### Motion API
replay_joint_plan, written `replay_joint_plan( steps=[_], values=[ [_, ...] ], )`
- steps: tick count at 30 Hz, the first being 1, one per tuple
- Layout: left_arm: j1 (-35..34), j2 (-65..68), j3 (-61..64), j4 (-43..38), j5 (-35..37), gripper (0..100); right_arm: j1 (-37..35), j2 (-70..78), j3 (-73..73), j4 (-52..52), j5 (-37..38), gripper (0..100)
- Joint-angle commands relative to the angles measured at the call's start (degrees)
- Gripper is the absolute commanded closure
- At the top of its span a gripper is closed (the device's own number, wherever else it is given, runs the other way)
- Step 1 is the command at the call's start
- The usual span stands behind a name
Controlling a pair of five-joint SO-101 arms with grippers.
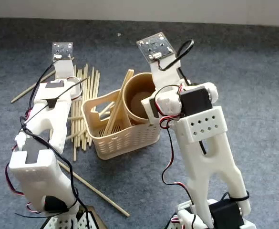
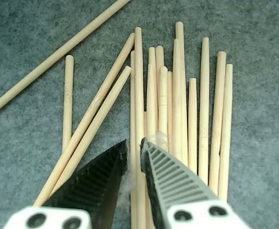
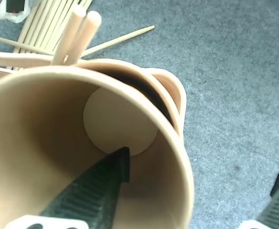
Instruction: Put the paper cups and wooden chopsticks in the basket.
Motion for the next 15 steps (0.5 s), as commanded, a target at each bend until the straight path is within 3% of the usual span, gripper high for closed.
replay_joint_plan(
  steps=[1,7,15],
  values=[
    [-0.31,-0.48,-2.15,-0.7,-0.53,91,2.07,1.71,-2.68,-0.4,-1.58,55.8],
    [-0.13,-0.48,-2.15,-0.7,-0.53,91,9.71,-13.49,-16.4,-0.13,-6.95,55.8],
    [0.04,-0.48,-2.24,-0.7,-0.53,91,10.33,-37.93,-16.31,-1.71,-7.74,55.8]
  ],
)
